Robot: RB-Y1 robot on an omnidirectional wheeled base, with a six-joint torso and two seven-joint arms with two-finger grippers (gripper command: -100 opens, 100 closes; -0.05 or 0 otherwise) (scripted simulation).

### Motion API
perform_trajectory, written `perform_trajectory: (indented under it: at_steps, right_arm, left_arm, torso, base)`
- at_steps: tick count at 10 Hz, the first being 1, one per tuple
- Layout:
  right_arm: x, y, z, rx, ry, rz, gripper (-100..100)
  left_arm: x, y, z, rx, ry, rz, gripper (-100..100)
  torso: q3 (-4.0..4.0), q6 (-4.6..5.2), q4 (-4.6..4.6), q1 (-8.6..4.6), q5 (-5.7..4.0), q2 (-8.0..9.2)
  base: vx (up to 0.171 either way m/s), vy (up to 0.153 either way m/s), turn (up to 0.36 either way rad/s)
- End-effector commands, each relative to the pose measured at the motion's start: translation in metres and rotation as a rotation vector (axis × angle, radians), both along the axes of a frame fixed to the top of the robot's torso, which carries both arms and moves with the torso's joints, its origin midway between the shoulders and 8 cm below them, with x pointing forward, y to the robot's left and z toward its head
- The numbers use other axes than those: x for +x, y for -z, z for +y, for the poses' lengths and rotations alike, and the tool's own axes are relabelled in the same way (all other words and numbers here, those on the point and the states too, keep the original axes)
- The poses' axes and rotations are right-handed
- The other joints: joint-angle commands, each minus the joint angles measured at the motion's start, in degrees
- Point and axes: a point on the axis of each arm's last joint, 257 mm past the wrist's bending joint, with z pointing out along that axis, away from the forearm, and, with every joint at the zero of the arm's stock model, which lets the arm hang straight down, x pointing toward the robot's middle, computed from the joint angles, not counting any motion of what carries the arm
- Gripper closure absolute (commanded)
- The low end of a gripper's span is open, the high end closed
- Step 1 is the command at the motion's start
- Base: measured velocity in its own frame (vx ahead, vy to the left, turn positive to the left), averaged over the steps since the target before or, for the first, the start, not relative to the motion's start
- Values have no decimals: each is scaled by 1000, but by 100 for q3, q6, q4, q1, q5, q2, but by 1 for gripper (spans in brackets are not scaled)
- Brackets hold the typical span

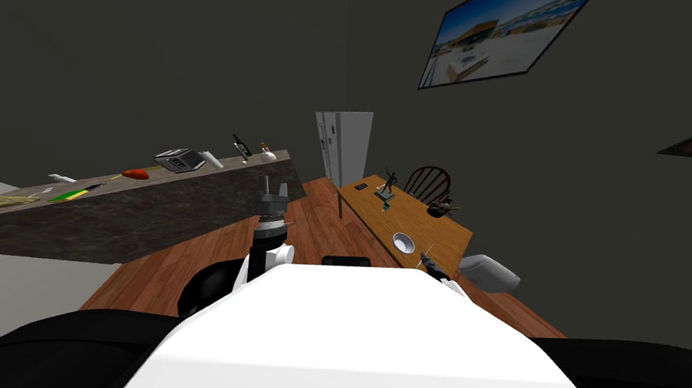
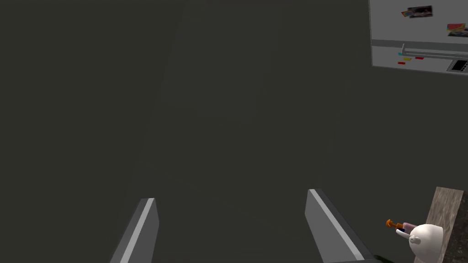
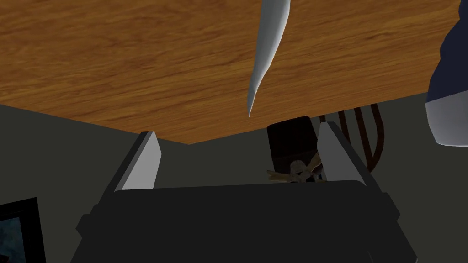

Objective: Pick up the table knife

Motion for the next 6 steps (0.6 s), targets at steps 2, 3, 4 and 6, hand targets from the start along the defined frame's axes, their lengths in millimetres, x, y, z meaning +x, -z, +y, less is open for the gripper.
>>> perform_trajectory:
  at_steps: [2, 3, 4, 6]
  right_arm:
    - [-19, 11, -15, -24, 39, 77, -100]
    - [-25, 15, -20, -33, 53, 104, -100]
    - [-25, 15, -20, -33, 53, 104, -100]
    - [-34, 21, -27, -45, 72, 145, -100]
  left_arm:
    - [0, 0, 0, 0, 0, 0, 0]
    - [0, 0, 0, 0, 0, 0, 0]
    - [0, 0, 0, 0, 0, 0, 0]
    - [0, 0, 0, 0, 0, 0, 0]
  torso:
    - [1, -1, 0, 1, 0, 0]
    - [-2, -1, 0, 2, 0, -4]
    - [-2, -1, -1, 3, 1, -5]
    - [3, 0, 1, 7, 1, 5]
  base:
    - [52, -6, 74]
    - [59, -2, 81]
    - [35, 0, 29]
    - [34, 6, 61]
